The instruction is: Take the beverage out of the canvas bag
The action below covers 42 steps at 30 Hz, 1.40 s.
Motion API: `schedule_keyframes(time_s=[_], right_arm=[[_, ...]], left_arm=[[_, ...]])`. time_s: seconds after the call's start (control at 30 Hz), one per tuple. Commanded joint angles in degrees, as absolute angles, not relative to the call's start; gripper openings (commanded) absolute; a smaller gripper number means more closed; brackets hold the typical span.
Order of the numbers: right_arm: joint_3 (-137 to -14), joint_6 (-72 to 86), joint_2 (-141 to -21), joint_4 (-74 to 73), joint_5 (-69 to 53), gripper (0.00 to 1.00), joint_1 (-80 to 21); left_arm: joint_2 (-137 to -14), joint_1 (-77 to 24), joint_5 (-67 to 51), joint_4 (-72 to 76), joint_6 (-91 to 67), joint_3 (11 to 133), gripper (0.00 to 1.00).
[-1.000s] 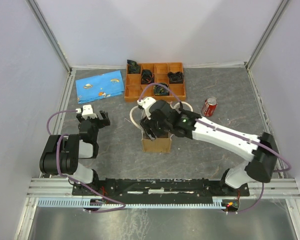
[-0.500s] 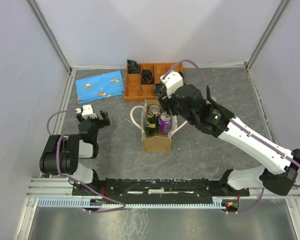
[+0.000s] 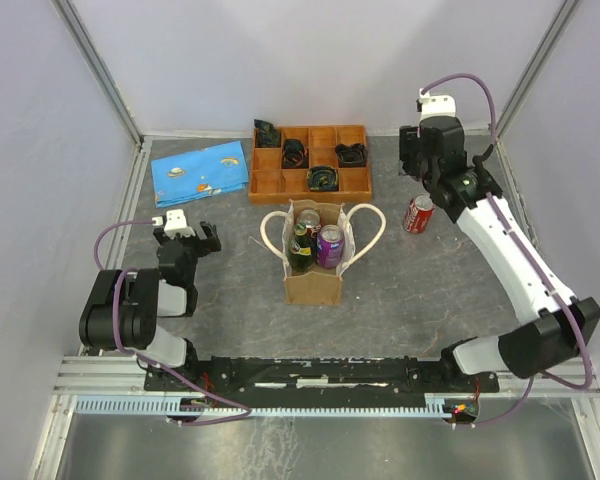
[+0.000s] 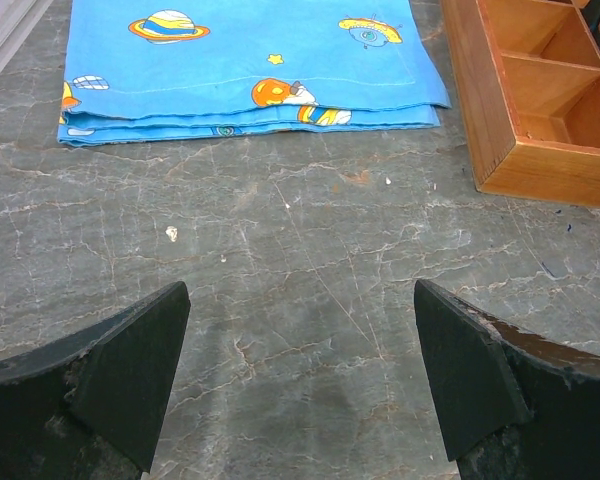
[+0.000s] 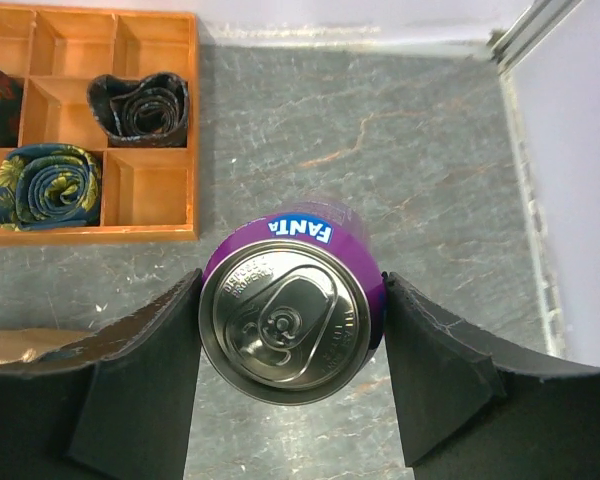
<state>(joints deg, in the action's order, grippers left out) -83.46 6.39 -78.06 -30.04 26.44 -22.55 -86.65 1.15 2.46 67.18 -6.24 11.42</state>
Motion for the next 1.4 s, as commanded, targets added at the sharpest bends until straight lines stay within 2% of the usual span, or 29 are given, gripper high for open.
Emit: schedule_keyframes(time_s=[0.0,0.5,0.73,1.17,1.37], right_arm=[[-86.05,11.79,-81.74,-25.2,16.64,0.0,-19.35],[-84.44,14.53,-92.63,-28.02,4.97,0.0,-17.02],[-76.38,16.79,-93.09,-22.6,1.07,0.0,-16.78],[-72.38,17.85,-94.81,-20.33,-0.34,0.0,-16.87],[-71.62,17.33,-96.01,-18.83,0.7,0.1,-16.87]], left_arm=[[-86.93,0.97,2.4,68.64,-2.53,12.91,0.99],[-86.92,0.97,2.38,68.61,-2.55,12.92,0.99],[-87.0,0.96,2.43,68.58,-2.49,12.92,0.99],[-87.01,0.94,2.44,68.56,-2.48,12.88,0.99],[-86.99,0.9,2.48,68.6,-2.54,12.92,0.99]])
